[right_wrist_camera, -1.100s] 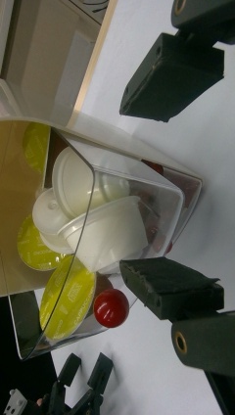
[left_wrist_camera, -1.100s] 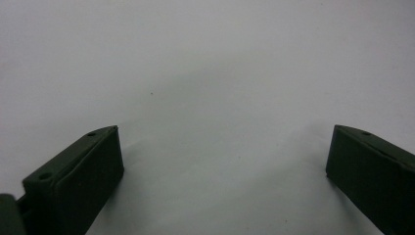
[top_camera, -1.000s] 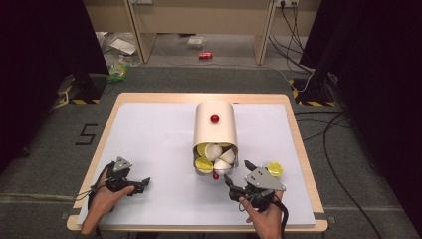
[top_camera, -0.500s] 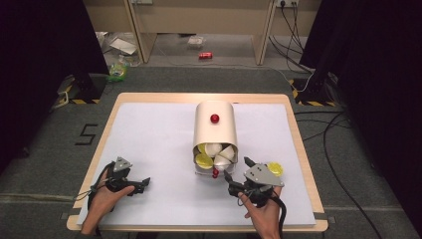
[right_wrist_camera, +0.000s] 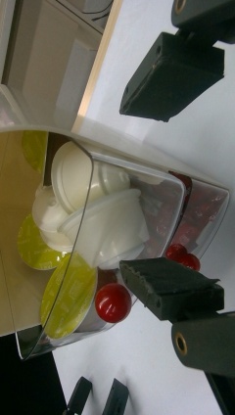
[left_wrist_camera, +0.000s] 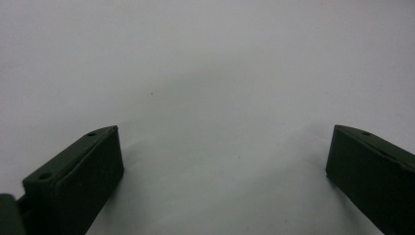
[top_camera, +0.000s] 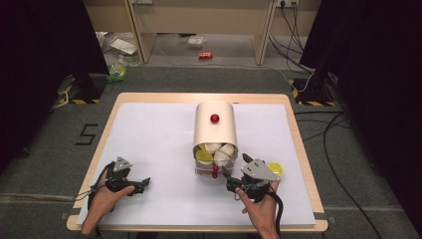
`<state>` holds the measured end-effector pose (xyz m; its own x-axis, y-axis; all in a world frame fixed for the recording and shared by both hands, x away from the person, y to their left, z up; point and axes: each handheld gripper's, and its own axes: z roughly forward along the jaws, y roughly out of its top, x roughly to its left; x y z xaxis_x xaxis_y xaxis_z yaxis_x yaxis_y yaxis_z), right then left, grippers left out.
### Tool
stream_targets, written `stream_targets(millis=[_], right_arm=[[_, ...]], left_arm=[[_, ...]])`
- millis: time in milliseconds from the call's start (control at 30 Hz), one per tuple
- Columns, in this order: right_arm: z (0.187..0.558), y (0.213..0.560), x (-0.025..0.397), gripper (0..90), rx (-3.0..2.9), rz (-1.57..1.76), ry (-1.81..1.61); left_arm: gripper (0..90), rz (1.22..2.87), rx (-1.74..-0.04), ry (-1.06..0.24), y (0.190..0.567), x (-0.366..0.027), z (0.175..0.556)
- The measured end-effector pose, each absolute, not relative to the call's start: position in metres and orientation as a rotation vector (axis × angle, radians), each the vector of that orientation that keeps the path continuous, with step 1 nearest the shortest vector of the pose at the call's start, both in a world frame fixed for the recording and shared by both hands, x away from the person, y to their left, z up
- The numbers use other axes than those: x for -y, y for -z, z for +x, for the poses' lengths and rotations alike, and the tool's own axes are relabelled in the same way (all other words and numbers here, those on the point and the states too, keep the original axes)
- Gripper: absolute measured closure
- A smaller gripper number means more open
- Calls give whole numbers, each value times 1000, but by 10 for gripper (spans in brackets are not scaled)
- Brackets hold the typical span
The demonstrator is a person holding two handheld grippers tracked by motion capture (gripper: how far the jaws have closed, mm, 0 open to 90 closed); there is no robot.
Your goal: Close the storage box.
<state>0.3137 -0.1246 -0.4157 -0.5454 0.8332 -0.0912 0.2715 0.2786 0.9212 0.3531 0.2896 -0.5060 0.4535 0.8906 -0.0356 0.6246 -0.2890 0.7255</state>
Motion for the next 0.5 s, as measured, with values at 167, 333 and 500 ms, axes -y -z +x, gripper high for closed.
stream_targets(millis=[167, 333, 500], right_arm=[[318, 415, 123, 244, -1963, 993, -1252], [322, 415, 121, 245, -1958, 991, -1255], [325, 414, 120, 247, -1953, 992, -1253]], left_arm=[[0, 2022, -1263, -500, 506, -290, 353], [0, 2023, -1262, -500, 506, -290, 353], [0, 2023, -1262, -500, 506, -290, 353]])
